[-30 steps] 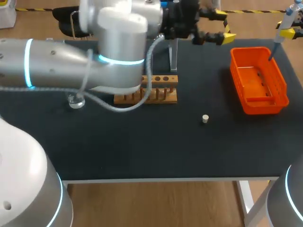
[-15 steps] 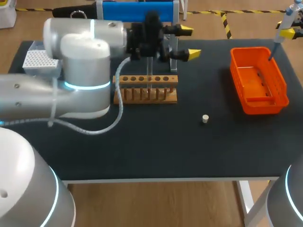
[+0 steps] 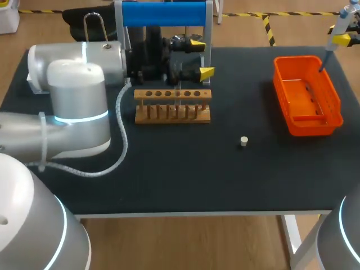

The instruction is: Invert the test tube, pick up the pipette, mount the tip to pipette, aspirate from beaker and dispense into the tube, eject the tip, return the pipette, and cap with the stopper.

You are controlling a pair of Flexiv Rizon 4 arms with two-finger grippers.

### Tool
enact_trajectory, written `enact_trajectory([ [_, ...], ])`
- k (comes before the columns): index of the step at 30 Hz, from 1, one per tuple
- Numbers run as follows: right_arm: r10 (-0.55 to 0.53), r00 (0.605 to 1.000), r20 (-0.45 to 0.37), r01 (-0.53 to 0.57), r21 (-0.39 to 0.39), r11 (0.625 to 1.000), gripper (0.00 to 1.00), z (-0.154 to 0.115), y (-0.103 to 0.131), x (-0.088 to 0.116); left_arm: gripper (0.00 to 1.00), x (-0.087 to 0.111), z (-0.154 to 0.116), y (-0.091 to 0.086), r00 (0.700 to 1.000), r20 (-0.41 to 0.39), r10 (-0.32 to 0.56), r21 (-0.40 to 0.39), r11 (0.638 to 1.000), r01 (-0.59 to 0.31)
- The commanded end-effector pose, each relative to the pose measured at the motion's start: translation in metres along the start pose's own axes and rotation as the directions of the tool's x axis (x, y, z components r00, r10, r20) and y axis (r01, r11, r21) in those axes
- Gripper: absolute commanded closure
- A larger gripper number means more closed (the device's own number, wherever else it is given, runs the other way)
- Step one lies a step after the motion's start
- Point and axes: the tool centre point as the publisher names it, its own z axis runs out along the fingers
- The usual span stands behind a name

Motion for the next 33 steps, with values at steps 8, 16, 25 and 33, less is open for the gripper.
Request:
enact_trajectory([
  [8, 0.0, 1.0, 0.0, 0.0, 0.003, 1.0, 1.0, 0.0, 0.001, -0.0001, 0.0, 0.0025, -0.0129, 0.0069, 1.0, 0.02, 0.0, 0.007, 1.0, 0.0],
  [16, 0.0, 1.0, 0.0, 0.0, 0.003, 1.0, 1.0, 0.0, 0.001, -0.0001, 0.0, 0.0015, -0.0146, 0.0078, 1.0, 0.024, -0.009, -0.012, 1.0, 0.009],
  [25, 0.0, 1.0, 0.0, 0.0, 0.003, 1.0, 1.0, 0.0, 0.001, -0.0001, 0.0, 0.0015, -0.0143, 0.0077, 1.0, 0.028, -0.011, -0.01, 1.0, 0.011],
  [33, 0.0, 1.0, 0.0, 0.0, 0.003, 1.0, 1.0, 0.0, 0.001, -0.0001, 0.0, 0.0015, -0.0143, 0.0077, 1.0, 0.028, -0.011, -0.01, 1.0, 0.011],
])
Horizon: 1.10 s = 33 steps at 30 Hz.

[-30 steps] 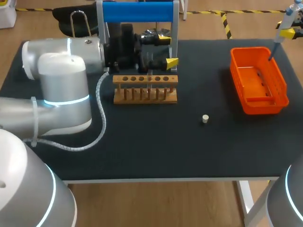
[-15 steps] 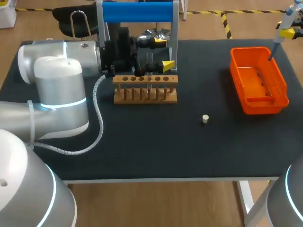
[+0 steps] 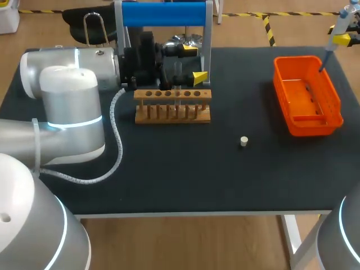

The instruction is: Invert the test tube, pick up the pipette, mount the tip to pipette, aspirate from beaker and dispense into the tube, eject the tip, return the pipette, and cap with the stopper.

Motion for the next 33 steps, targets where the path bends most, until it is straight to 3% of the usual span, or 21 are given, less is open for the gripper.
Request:
enact_trajectory([
  [1, 0.0, 1.0, 0.0, 0.0, 0.003, 1.0, 1.0, 0.0, 0.001, 0.0, 0.0, 0.0, 0.0, 0.0, 1.0, 0.0, -0.001, -0.002, 1.0, 0.001],
  [10, 0.0, 1.0, 0.0, 0.0, 0.003, 1.0, 1.0, 0.0, 0.001, 0.0, 0.0, 0.0, 0.0, 0.0, 1.0, 0.0, -0.001, -0.002, 1.0, 0.001],
  [25, 0.011, 1.0, -0.02, -0.01, 0.027, 1.0, 1.0, 0.093, 0.011, 0.045, 0.0, 0.0, 0.0, 0.0, 1.0, 0.0, -0.001, -0.002, 1.0, 0.001],
  [33, 0.043, 0.997, -0.06, -0.045, -0.02, 0.999, 1.0, 0.142, 0.004, 0.064, 0.0, 0.0, 0.0, 0.0, 1.0, 0.0, -0.001, -0.002, 1.0, 0.001],
])
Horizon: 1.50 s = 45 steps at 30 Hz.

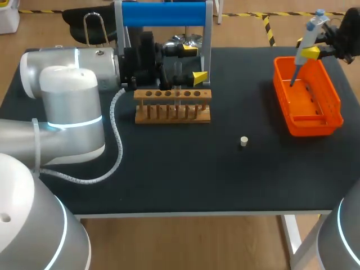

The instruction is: Invert the test tube, pick up the pipette, mount the tip to pipette, aspirate from beaker and dispense into the tube, eject the tip, return the pipette, and cap with the stopper.

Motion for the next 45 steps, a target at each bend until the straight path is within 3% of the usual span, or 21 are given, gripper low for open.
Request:
enact_trajectory([
  [1, 0.006, 0.999, 0.038, -0.006, -0.01, 1.0, 1.0, 0.039, -0.007, 0.008, 0.0, 0.0, 0.0, 0.0, 1.0, 0.0, -0.001, -0.002, 1.0, 0.001],
  [14, 0.011, 1.0, -0.01, -0.011, -0.003, 1.0, 1.0, 0.106, -0.022, 0.01, 0.0, 0.0, 0.0, 0.0, 1.0, 0.0, -0.001, -0.002, 1.0, 0.001],
  [24, 0.003, 1.0, -0.011, -0.003, 0.018, 1.0, 1.0, 0.145, -0.028, 0.0, 0.0, 0.0, 0.0, 0.0, 1.0, 0.0, -0.001, -0.002, 1.0, 0.001],
  [45, 0.02, 1.0, -0.023, -0.02, -0.018, 1.0, 1.0, 0.219, -0.037, -0.011, 0.0, 0.0, 0.0, 0.0, 1.0, 0.0, -0.001, -0.002, 1.0, 0.001],
])
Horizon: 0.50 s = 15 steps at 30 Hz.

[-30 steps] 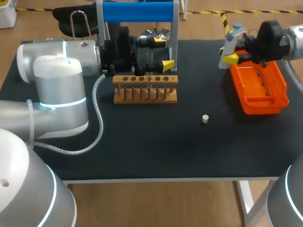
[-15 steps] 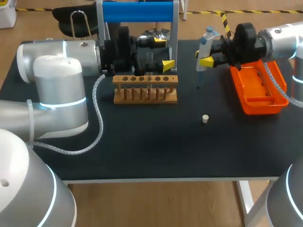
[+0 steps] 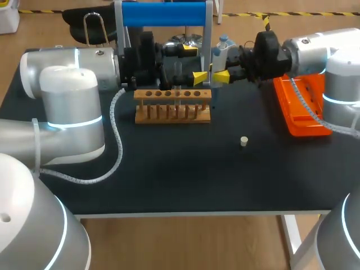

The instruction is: Invert the test tube, pick up the pipette, mount the tip to pipette, aspirate from beaker and dispense into the tube, eject the tip, return the pipette, and cap with the stopper.

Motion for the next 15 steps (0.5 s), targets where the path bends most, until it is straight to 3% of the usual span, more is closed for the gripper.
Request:
enact_trajectory([
  [1, 0.002, 1.0, -0.004, -0.002, -0.005, 1.0, 1.0, 0.013, -0.005, -0.004, 0.0, 0.0, 0.0, 0.0, 1.0, 0.0, -0.001, -0.002, 1.0, 0.001],
  [15, 0.007, 1.0, 0.006, -0.007, -0.011, 1.0, 1.0, 0.031, -0.006, -0.01, 0.0, 0.0, 0.0, 0.0, 1.0, 0.0, -0.001, -0.002, 1.0, 0.001],
])
